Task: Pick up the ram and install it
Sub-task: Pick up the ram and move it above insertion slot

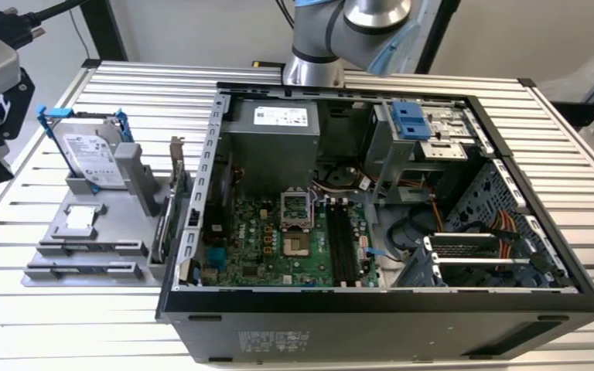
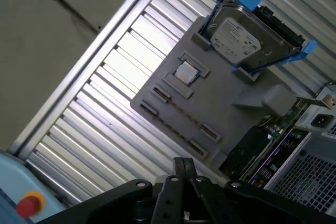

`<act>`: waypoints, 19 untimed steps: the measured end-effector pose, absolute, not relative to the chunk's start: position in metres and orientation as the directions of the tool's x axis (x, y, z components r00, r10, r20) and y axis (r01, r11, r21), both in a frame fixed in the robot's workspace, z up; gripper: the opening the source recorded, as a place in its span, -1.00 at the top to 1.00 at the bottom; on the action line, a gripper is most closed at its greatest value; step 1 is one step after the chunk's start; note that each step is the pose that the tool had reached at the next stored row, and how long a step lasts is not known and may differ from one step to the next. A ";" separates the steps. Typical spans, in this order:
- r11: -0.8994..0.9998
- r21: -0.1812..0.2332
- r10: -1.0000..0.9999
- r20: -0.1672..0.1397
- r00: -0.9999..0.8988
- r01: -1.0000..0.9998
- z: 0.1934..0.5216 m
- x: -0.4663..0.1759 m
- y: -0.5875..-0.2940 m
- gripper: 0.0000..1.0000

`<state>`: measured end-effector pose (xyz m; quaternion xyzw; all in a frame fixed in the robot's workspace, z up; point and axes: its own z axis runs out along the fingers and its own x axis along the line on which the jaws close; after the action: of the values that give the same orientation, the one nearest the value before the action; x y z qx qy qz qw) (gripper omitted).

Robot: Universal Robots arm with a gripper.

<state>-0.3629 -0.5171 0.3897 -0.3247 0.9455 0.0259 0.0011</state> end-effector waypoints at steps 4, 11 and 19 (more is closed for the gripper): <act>0.770 0.048 -0.637 -0.019 -0.771 -0.637 0.390 -0.363 -0.517 1.00; 0.733 0.048 -0.679 -0.019 -0.734 -0.679 0.390 -0.363 -0.517 1.00; 0.691 0.048 -0.722 -0.019 -0.692 -0.722 0.390 -0.363 -0.517 1.00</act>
<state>-0.3631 -0.5171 0.3897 -0.3925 0.9194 0.0259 -0.0008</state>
